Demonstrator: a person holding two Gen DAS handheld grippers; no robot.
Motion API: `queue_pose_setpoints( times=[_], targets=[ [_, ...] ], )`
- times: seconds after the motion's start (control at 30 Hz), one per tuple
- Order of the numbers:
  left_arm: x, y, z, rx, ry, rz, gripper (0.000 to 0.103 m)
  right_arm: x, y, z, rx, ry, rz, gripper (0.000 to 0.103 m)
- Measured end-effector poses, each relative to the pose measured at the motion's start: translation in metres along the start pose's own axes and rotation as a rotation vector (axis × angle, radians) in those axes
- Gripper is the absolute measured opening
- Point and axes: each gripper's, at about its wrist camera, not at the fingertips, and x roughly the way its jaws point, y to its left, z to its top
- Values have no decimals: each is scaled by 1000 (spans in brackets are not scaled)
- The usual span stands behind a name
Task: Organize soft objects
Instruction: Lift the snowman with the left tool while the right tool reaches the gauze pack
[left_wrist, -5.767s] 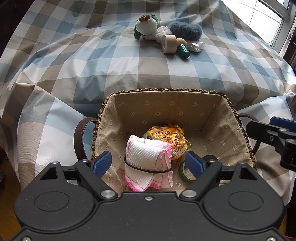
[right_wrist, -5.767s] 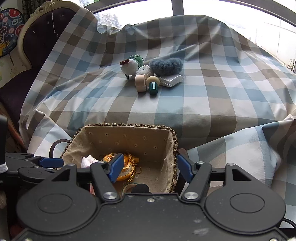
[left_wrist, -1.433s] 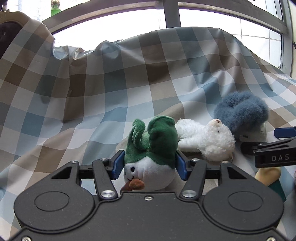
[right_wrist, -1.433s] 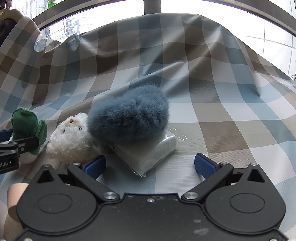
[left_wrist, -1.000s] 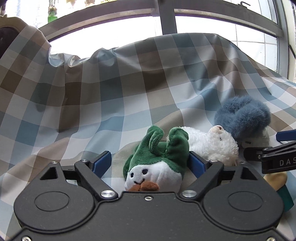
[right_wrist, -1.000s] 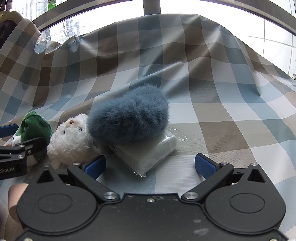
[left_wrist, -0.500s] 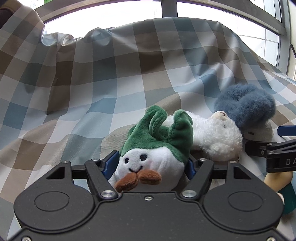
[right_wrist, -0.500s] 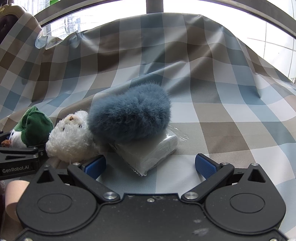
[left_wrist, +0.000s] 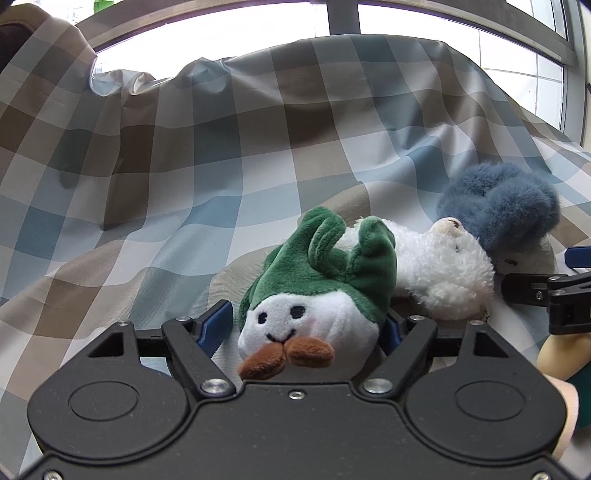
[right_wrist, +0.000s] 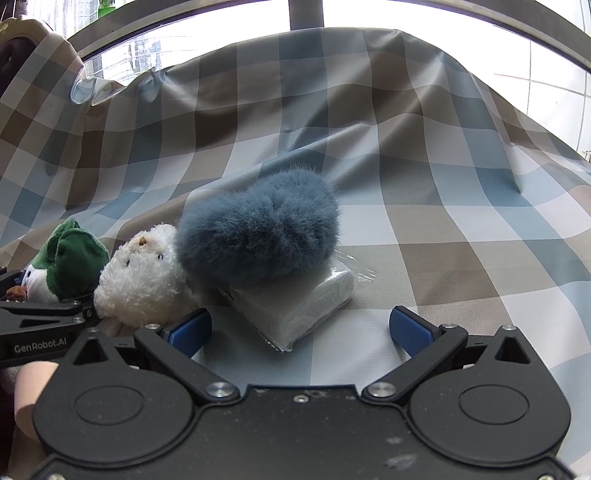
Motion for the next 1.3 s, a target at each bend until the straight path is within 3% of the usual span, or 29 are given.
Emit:
queue_pose_setpoints(
  times=[0.13, 0.23, 0.4, 0.63, 0.67, 0.73, 0.8, 0.83, 1.1, 1.13, 1.2, 1.3],
  targets=[
    [0, -2, 0, 6, -3, 12, 78, -4, -3, -1, 18, -21, -7, 97],
    [-1, -2, 0, 6, -3, 12, 79, -6, -5, -2, 32, -36, -34, 84],
    [-1, -2, 0, 7, -1, 19, 80, -10, -9, -4, 67, -60, -89, 51],
    [-1, -2, -1, 6, 0, 18, 81, -16, -29, -8, 214, -84, -90, 27],
    [-1, -2, -1, 5, 0, 19, 81, -16, -31, -8, 229, -85, -81, 27],
    [-1, -2, -1, 3, 1, 19, 82, -16, -30, -7, 223, -82, -66, 37],
    [0, -1, 0, -1, 1, 17, 82, -17, -21, -4, 168, -77, -60, 82],
    [0, 0, 0, -2, 2, 18, 83, -18, -16, -3, 140, -85, -80, 87],
    [1, 2, -1, -12, 0, 11, 83, 10, -3, 21, 26, -14, -149, 83],
    [1, 2, -1, -14, 0, 10, 83, 14, -3, 25, 25, -11, -157, 81],
    [1, 3, -1, -16, 0, 8, 83, 21, -6, 29, 35, 13, -160, 60],
    [0, 3, -1, -19, -1, 6, 82, 20, -10, 27, 55, 21, -170, 59]
  ],
)
